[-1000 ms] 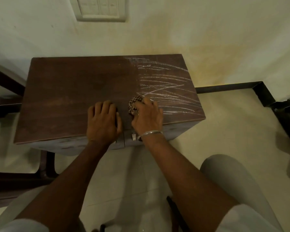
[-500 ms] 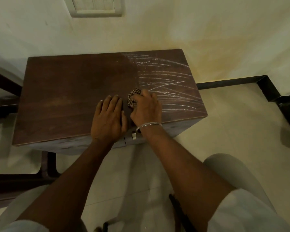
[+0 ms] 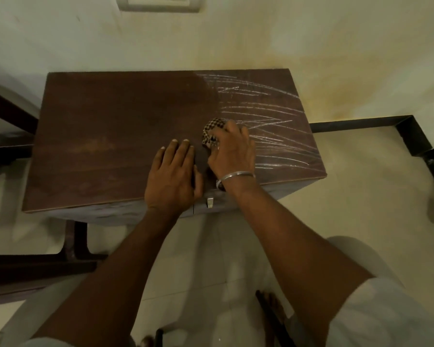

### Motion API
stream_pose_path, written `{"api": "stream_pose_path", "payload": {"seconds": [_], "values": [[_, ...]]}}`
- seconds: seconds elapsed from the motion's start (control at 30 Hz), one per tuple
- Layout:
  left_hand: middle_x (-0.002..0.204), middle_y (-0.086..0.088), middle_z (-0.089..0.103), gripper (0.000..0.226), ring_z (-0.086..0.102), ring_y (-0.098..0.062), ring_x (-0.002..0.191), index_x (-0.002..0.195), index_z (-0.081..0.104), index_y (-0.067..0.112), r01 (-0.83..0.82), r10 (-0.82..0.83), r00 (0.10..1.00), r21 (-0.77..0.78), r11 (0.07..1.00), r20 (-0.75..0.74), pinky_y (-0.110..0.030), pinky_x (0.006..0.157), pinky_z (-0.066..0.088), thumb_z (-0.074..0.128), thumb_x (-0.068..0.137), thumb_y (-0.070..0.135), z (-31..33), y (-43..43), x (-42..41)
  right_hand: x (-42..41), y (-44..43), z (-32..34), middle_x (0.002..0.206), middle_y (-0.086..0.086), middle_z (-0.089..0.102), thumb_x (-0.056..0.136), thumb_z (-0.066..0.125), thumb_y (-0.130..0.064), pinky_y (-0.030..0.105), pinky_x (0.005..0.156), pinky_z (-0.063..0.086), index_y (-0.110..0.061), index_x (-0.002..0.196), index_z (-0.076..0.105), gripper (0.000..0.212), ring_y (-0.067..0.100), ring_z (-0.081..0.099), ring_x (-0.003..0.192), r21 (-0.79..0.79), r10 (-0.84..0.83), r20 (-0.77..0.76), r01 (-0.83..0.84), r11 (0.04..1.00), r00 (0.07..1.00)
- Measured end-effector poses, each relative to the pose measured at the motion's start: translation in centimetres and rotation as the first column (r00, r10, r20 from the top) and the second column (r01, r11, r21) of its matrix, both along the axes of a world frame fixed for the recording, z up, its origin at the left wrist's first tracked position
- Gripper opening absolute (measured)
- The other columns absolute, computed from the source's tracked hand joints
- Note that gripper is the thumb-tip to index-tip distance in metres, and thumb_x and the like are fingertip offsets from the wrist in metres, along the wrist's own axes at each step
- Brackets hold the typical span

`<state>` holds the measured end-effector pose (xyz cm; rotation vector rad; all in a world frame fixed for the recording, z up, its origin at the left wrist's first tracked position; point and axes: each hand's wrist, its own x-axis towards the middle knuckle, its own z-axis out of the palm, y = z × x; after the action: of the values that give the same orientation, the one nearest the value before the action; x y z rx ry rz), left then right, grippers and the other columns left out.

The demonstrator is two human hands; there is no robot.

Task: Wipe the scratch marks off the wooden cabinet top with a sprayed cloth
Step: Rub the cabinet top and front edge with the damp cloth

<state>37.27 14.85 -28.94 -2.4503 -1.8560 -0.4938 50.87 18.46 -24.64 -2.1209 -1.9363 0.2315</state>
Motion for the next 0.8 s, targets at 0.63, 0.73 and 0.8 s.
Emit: {"api": "stream_pose_path", "payload": {"seconds": [0.63,0.73,0.8], "values": [[0.140,-0.015,0.058,0.054,0.050,-0.034,0.134,0.130,0.062,0.001,-0.012,0.011,0.999,0.028,1.000,0.050,-0.049,0.110,0.039,0.041,0.090,0.031,0.0,-0.1,0.1,-0.3,-2.3,-0.6,0.117,0.000,0.052,0.083,0.059,-0.019,0.040,0.087,0.046,-0.027,0.113,0.065,0.032,0.024,0.047,0.105,0.058,0.011,-0.017,-0.010,0.998,1.000],[0.140,-0.015,0.058,0.053,0.049,-0.033,0.135,0.130,0.063,0.002,-0.017,0.015,0.998,0.038,0.999,0.063,-0.049,0.111,0.039,0.041,0.091,0.031,-0.1,-0.1,0.1,-0.5,-1.5,-0.7,0.118,0.001,0.053,0.081,0.059,-0.019,0.041,0.086,0.046,-0.024,0.109,0.065,0.029,0.025,0.048,0.105,0.062,-0.024,-0.019,0.025,0.998,1.000],[0.140,-0.016,0.059,0.053,0.050,-0.033,0.135,0.129,0.063,0.002,-0.017,0.015,0.998,0.035,0.999,0.067,-0.049,0.111,0.039,0.041,0.091,0.032,-0.1,-0.1,0.1,-0.8,0.4,-0.6,0.120,0.001,0.052,0.083,0.058,-0.020,0.041,0.086,0.047,-0.024,0.109,0.064,0.027,0.026,0.048,0.106,0.067,-0.023,0.011,0.022,0.998,1.000]]}}
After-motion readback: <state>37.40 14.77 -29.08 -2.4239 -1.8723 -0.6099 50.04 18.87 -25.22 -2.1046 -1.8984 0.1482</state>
